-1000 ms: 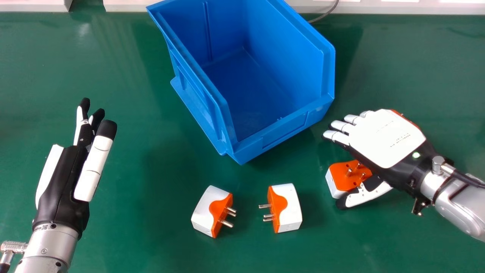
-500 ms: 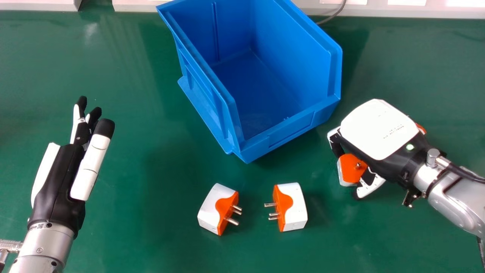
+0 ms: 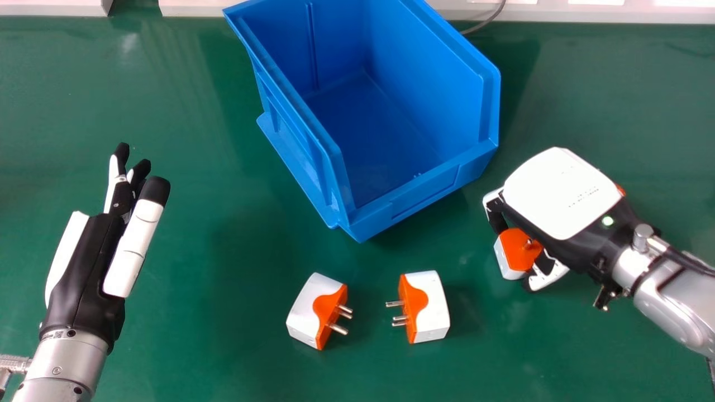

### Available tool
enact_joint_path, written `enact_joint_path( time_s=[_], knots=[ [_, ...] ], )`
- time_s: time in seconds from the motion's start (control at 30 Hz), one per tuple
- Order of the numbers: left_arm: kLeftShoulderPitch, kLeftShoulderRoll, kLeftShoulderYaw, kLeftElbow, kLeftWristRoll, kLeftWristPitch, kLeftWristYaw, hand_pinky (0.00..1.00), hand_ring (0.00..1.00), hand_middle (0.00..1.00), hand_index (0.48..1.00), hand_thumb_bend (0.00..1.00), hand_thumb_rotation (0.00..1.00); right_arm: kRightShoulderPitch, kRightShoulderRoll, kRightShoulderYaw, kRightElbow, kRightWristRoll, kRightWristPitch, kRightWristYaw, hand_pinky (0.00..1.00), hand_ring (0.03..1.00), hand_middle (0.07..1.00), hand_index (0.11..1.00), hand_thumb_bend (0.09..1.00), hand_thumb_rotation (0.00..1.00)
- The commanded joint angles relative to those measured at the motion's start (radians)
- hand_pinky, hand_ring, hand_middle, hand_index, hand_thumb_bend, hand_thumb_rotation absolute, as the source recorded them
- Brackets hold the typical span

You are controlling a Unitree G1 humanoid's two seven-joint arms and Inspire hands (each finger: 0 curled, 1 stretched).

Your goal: Pick all objects and put in blue box

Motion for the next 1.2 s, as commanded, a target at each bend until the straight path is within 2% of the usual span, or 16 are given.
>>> enact_joint_path(
  time_s=[0.0, 0.27, 0.53, 0.77, 0.97, 1.17],
  knots=[
    [0.004, 0.013, 0.005, -0.024, -0.001, -0.007, 0.002, 1.0, 1.0, 1.0, 1.0, 0.82, 1.0, 0.038, -0.022, -0.057, -0.096, 0.048, -0.001, -0.007, 0.02, 0.063, 0.119, 0.475, 0.513, 0.12],
    [-0.005, 0.017, 0.003, -0.025, 0.004, 0.008, 0.007, 1.0, 1.0, 1.0, 1.0, 0.81, 1.0, 0.176, -0.037, -0.207, -0.408, 0.102, -0.003, 0.025, 0.05, 0.082, 0.138, 0.47, 0.504, 0.14],
    [-0.015, 0.018, 0.0, -0.023, 0.007, 0.02, 0.009, 1.0, 1.0, 1.0, 1.0, 0.81, 1.0, 0.166, 0.004, -0.294, -0.571, 0.157, 0.008, 0.112, 0.05, 0.092, 0.149, 0.472, 0.504, 0.14],
    [-0.027, 0.016, -0.006, -0.01, 0.012, 0.016, 0.013, 1.0, 1.0, 1.0, 1.0, 0.81, 1.0, 0.011, 0.106, -0.274, -0.531, 0.129, 0.029, 0.138, 0.06, 0.105, 0.17, 0.475, 0.51, 0.13],
    [-0.034, 0.012, -0.012, -0.01, 0.016, 0.023, 0.023, 1.0, 1.0, 1.0, 1.0, 0.8, 1.0, -0.179, 0.182, -0.213, -0.354, 0.056, 0.023, 0.077, 0.06, 0.112, 0.177, 0.476, 0.506, 0.13],
    [-0.041, 0.01, -0.016, -0.006, 0.01, 0.036, 0.028, 1.0, 1.0, 1.0, 1.0, 0.79, 1.0, -0.355, 0.263, -0.138, -0.138, -0.02, 0.056, 0.006, 0.07, 0.111, 0.18, 0.475, 0.496, 0.14]
  ],
)
